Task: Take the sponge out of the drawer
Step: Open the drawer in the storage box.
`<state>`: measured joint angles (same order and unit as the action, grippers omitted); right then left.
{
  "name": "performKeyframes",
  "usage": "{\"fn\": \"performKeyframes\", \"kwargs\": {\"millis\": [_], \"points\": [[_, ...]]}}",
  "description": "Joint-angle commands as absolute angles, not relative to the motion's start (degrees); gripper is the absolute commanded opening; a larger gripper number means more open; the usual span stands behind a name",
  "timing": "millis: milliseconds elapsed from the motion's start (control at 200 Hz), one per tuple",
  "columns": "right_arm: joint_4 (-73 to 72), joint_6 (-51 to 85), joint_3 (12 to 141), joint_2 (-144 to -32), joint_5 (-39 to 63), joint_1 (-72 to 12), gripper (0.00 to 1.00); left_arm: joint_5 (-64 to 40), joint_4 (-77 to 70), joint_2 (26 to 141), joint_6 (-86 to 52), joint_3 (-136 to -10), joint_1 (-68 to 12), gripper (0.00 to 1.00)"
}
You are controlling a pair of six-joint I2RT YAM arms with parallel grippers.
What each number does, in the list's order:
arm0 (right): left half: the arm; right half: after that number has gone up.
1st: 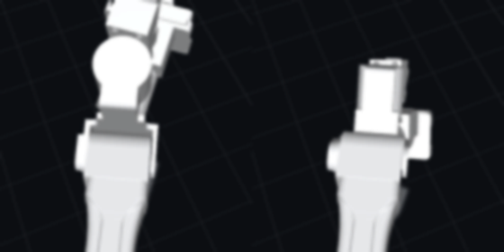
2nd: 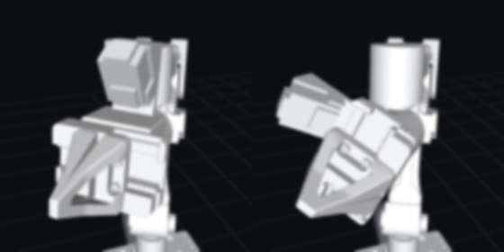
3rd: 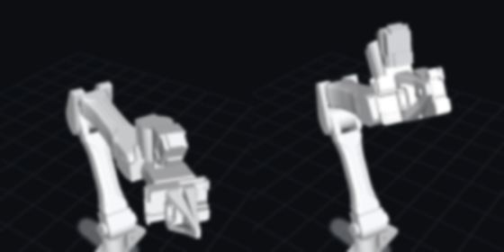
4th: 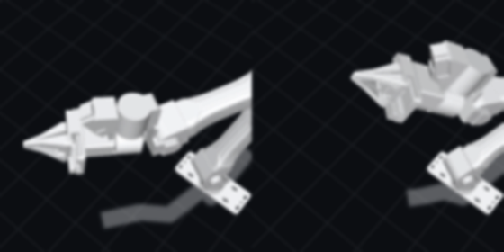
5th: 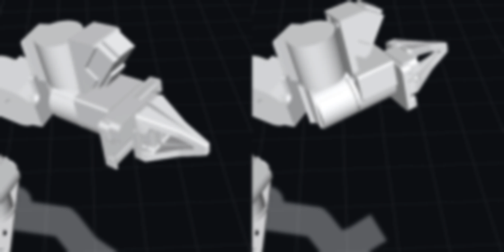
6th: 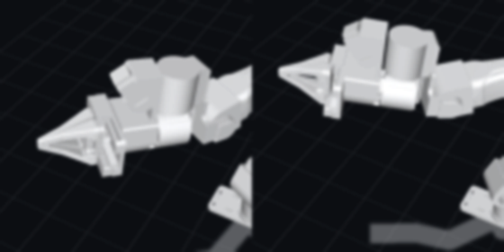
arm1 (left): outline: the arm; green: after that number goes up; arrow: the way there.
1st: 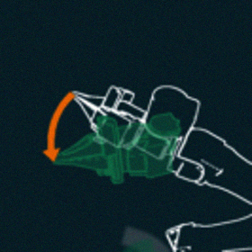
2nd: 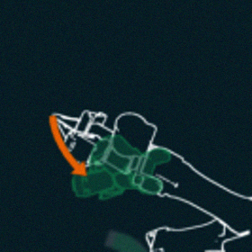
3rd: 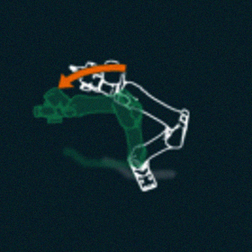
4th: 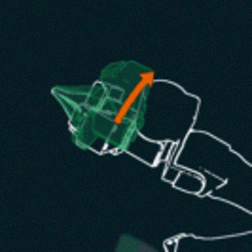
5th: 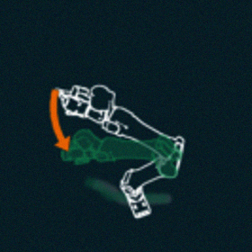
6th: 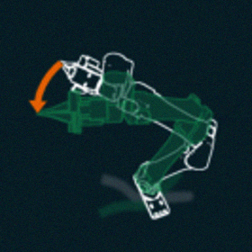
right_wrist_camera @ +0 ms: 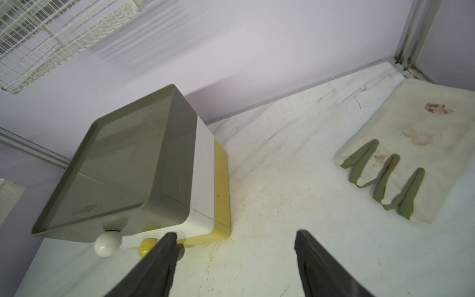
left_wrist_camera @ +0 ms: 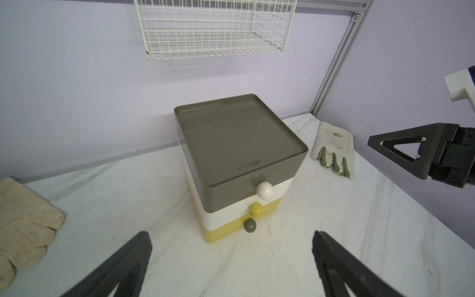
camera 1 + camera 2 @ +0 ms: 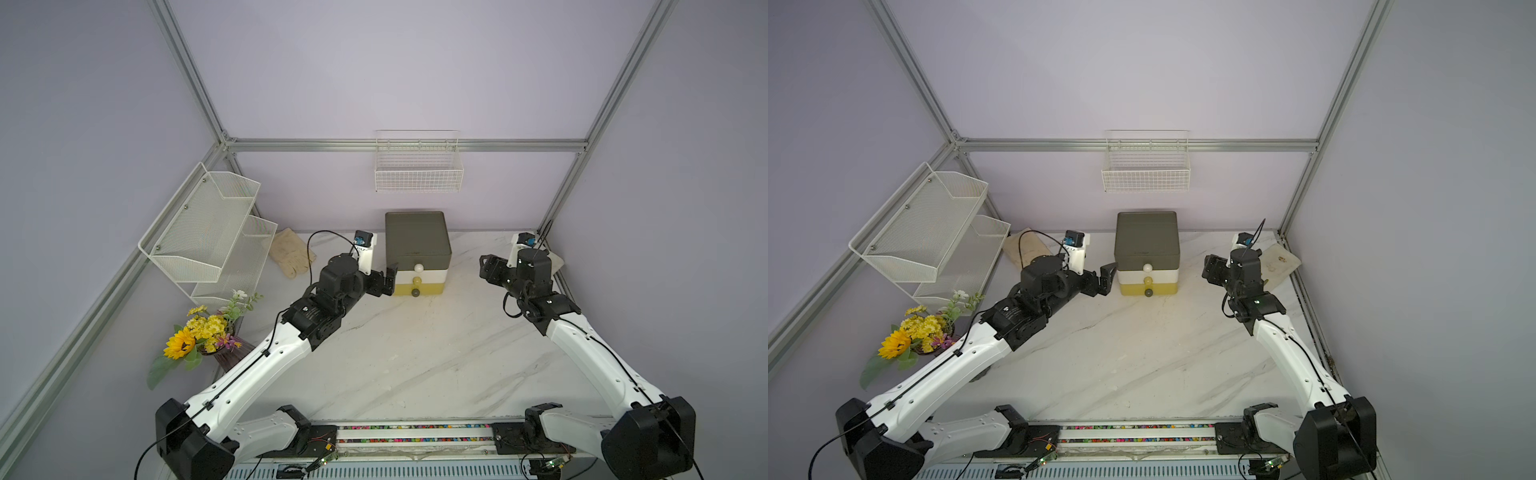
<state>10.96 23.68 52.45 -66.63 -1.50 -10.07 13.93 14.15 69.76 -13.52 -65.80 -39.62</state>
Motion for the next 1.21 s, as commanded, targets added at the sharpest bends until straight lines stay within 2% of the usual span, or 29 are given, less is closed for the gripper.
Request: {"fn": "performKeyframes", "kwargs": {"millis": [0, 160, 430, 585, 1200], "points": [[11.53, 23.65, 49.17, -64.33, 1.98, -8.23, 0.76, 23.77, 16.40, 74.64, -18.00, -70.81, -45.54, 1.00], [11.44, 23.94, 46.27, -62.19, 3.80, -6.74, 0.76, 24.34, 19.24, 83.98, -21.34, -77.21, -47.97, 1.00], [11.25, 23.87, 42.19, -59.67, 4.73, -5.67, 0.76, 24.70, 19.60, 92.57, -24.35, -82.04, -48.16, 0.93], [10.99, 23.76, 41.01, -59.15, 5.15, -5.41, 0.76, 25.20, 18.42, 96.18, -24.00, -83.65, -48.16, 0.86], [10.15, 23.72, 39.51, -58.89, 5.76, -5.10, 0.76, 30.70, 13.74, 104.31, -24.00, -86.66, -48.08, 0.74]]}}
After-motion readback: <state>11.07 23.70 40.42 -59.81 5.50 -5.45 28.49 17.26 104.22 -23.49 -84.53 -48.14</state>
